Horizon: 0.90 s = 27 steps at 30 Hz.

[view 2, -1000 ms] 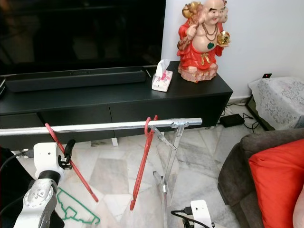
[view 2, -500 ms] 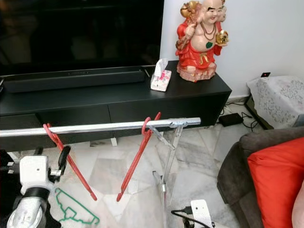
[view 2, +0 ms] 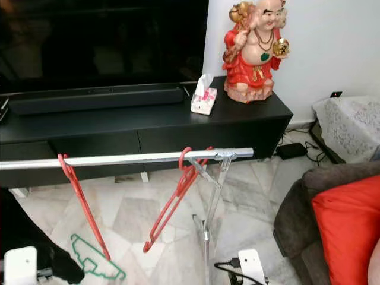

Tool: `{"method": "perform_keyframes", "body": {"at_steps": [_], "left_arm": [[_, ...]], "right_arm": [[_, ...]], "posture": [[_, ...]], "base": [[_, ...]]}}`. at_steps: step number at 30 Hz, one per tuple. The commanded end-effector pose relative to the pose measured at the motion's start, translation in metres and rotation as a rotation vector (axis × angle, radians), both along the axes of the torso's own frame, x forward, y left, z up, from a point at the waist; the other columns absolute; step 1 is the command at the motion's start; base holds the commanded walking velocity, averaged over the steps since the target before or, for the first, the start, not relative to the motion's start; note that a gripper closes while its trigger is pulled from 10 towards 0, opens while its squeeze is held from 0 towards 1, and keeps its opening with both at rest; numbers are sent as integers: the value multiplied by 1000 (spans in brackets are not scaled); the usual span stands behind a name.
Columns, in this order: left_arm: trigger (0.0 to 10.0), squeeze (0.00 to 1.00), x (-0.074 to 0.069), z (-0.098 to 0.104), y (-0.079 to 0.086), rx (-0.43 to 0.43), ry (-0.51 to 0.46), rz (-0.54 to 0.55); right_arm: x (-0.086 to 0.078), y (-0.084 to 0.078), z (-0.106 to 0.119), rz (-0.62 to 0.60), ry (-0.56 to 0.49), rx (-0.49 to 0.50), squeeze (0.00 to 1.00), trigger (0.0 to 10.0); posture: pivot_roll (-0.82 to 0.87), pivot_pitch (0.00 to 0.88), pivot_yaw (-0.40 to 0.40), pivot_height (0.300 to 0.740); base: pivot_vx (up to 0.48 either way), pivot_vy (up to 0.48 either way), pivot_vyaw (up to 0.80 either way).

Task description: Hang hanger

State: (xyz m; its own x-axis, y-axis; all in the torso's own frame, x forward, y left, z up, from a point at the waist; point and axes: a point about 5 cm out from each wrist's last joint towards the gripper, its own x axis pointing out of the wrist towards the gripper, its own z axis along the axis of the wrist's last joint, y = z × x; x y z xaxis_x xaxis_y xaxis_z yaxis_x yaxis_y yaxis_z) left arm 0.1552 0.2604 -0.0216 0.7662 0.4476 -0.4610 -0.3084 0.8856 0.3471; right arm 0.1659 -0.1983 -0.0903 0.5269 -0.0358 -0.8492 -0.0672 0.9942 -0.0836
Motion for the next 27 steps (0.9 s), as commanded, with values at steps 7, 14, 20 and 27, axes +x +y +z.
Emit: {"method": "perform_keyframes", "body": {"at_steps": [7,14,20,27], "left_arm": [[10000,0,3,-40,-12,-63,225,-127],[10000,0,-1,-59,-25,-95,369,-160],[10000,0,8,-64,-40,-182,408,-151],[10000,0,19,-62,-49,-181,407,-147]], "right_arm": [[-3,0,-2,-4,17,-5,0,10000],[-4,1,-2,-14,17,-3,0,10000],[-5,2,-2,-39,9,3,0,10000],[-7,2,-3,-47,10,6,0,10000]], "posture": [[-17,0,-35,740],[-42,0,-25,740],[-72,0,-16,740],[-87,0,-8,740]], "base": [[0,0,0],[0,0,0],[0,0,0],[-196,0,0]]}}
